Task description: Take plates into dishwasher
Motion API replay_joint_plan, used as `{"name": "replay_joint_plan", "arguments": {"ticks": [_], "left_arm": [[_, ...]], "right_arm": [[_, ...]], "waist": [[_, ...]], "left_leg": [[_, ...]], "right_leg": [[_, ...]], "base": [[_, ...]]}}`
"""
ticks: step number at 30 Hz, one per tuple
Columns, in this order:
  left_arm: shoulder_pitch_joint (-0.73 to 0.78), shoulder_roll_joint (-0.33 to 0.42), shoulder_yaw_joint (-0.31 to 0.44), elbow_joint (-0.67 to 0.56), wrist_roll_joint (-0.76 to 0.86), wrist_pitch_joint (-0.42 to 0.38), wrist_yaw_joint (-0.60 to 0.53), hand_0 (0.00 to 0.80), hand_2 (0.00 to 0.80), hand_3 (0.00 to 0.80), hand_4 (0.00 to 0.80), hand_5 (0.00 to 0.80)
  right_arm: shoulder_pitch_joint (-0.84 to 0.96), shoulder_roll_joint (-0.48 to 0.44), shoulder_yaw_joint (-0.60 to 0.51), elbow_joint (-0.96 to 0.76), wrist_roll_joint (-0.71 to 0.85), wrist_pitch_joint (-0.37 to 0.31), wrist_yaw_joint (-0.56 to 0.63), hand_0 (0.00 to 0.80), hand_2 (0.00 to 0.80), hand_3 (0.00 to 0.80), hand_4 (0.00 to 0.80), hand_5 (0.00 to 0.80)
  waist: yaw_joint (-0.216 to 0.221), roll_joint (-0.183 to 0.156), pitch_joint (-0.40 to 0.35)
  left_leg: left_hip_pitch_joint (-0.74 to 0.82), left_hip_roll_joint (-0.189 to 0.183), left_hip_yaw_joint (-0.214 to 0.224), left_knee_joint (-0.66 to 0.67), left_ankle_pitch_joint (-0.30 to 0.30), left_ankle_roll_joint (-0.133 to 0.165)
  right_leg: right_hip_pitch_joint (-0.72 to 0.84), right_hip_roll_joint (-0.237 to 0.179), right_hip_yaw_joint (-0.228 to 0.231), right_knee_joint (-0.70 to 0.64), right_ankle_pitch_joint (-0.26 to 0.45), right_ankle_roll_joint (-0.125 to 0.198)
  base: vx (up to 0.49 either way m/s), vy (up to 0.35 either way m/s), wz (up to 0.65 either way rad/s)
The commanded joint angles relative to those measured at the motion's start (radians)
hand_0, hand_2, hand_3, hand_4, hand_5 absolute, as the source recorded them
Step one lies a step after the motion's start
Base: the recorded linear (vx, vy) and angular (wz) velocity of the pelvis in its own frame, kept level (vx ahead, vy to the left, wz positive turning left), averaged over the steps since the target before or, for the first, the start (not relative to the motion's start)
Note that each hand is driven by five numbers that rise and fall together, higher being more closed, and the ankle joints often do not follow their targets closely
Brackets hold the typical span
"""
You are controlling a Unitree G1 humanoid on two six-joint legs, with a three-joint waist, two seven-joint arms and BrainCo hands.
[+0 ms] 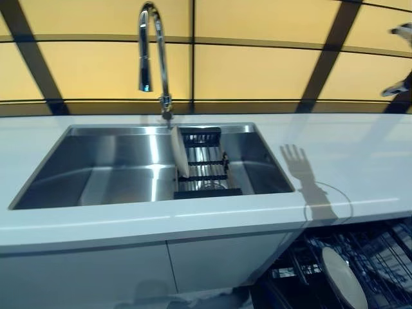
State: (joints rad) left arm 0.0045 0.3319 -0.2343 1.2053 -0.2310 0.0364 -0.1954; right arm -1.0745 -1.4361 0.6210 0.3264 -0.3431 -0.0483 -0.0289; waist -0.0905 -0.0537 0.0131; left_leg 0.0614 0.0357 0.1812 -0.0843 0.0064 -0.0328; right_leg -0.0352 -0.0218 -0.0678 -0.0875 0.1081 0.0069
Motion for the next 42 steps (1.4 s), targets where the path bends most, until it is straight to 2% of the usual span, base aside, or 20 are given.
{"name": "replay_joint_plan", "arguments": {"ticks": [1,5,12,22,31,42], "left_arm": [[-0.008,0.030,-0.020,0.010,-0.027,-0.004,0.009,0.000,0.000,0.000,0.000,0.000],[-0.016,0.030,-0.019,0.007,-0.037,-0.009,0.001,0.000,0.000,0.000,0.000,0.000],[-0.049,0.040,-0.017,-0.011,-0.093,-0.015,-0.007,0.000,0.000,0.000,0.000,0.000],[-0.067,0.043,-0.035,-0.035,-0.128,-0.034,-0.002,0.000,0.000,0.000,0.000,0.000],[-0.080,0.043,-0.042,-0.062,-0.204,-0.052,-0.005,0.000,0.000,0.000,0.000,0.000],[-0.098,0.044,-0.038,-0.079,-0.247,-0.032,-0.013,0.000,0.000,0.000,0.000,0.000]], "right_arm": [[-0.172,0.032,0.065,0.045,-0.082,-0.050,-0.101,0.000,0.000,0.000,0.000,0.000],[-0.217,0.067,0.112,0.041,-0.138,-0.072,-0.144,0.000,0.000,0.000,0.000,0.000],[-0.273,0.147,0.184,0.020,-0.211,-0.030,-0.132,0.000,0.000,0.000,0.000,0.000],[-0.294,0.206,0.235,0.026,-0.253,0.003,-0.132,0.000,0.000,0.000,0.000,0.000],[-0.409,0.224,0.321,0.042,-0.277,0.036,-0.178,0.000,0.000,0.000,0.000,0.000],[-0.444,0.243,0.334,-0.006,-0.295,0.043,-0.154,0.000,0.000,0.000,0.000,0.000]], "waist": [[0.026,-0.026,0.029],[0.048,-0.013,0.058],[0.069,0.008,0.126],[0.086,0.013,0.183],[0.089,0.023,0.244],[0.091,0.019,0.250]], "left_leg": [[-0.048,0.011,-0.066,-0.003,-0.012,0.017],[-0.085,0.003,-0.101,-0.003,0.007,0.012],[-0.150,-0.013,-0.144,-0.003,0.037,0.008],[-0.187,-0.025,-0.154,-0.003,0.051,0.019],[-0.244,-0.032,-0.164,-0.003,0.074,0.018],[-0.255,-0.034,-0.167,-0.003,0.079,0.019]], "right_leg": [[0.063,0.010,-0.016,0.000,-0.102,0.072],[0.047,0.002,-0.047,0.000,-0.103,0.069],[-0.003,-0.010,-0.078,0.000,-0.089,0.063],[-0.042,-0.019,-0.095,0.000,-0.074,0.064],[-0.097,-0.020,-0.093,0.000,-0.052,0.065],[-0.107,-0.026,-0.108,0.000,-0.049,0.068]], "base": [[0.042,0.033,0.32],[-0.003,0.048,0.36],[-0.066,0.074,0.27],[-0.016,0.031,0.10],[-0.034,0.017,0.10],[-0.006,0.007,0.02]]}}
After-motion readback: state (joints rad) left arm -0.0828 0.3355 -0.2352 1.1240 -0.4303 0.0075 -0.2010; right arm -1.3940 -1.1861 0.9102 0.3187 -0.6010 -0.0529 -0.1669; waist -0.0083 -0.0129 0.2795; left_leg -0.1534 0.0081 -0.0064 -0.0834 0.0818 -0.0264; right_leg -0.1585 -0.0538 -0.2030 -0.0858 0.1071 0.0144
